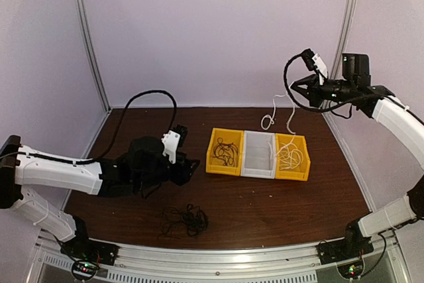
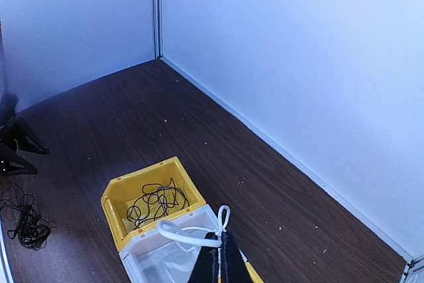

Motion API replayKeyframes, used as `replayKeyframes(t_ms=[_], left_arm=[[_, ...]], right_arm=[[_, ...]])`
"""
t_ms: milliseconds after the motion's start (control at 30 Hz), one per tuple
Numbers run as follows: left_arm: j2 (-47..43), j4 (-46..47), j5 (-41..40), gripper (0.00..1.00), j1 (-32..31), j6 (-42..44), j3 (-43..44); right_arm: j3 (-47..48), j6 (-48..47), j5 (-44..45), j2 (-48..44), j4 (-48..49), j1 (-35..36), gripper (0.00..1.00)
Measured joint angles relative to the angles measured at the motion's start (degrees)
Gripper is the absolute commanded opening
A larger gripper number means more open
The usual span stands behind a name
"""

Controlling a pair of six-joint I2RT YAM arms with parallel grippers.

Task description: Untangle the cables

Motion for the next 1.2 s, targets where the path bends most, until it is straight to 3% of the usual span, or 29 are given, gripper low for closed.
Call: replayKeyframes(t_ms=[133,367,633,900,1033,1200], left_arm=[[0.68,-0.11,0.33,0.7,0.0,1.07,3.41],[-1.46,-8.76,1.01,0.72,3.32,3.39,10.8],[-2.03,-20.46,2.21,0.74,10.47,7.52,25.42],[7.87,-24.63,4.11,0.73,16.37,9.6,41.38],[11.23,-23.78,3.78,0.73,17.92,10.8,41.03],[10.91,-22.16,5.09,0.73,21.51,10.86,33.03]], right_arm=[[3.61,-0.22,0.02,0.2,-1.9,-0.09,0.0],[7.45,-0.68,1.07,0.39,-4.17,-0.15,0.0],[9.68,-0.57,3.37,0.42,-5.16,-0.17,0.0],[12.11,-0.87,7.28,0.42,-6.27,-0.44,0.0],[12.11,-1.53,9.18,0.44,-8.0,-1.38,0.0],[12.11,-2.84,11.63,0.59,-9.68,-2.78,0.0]])
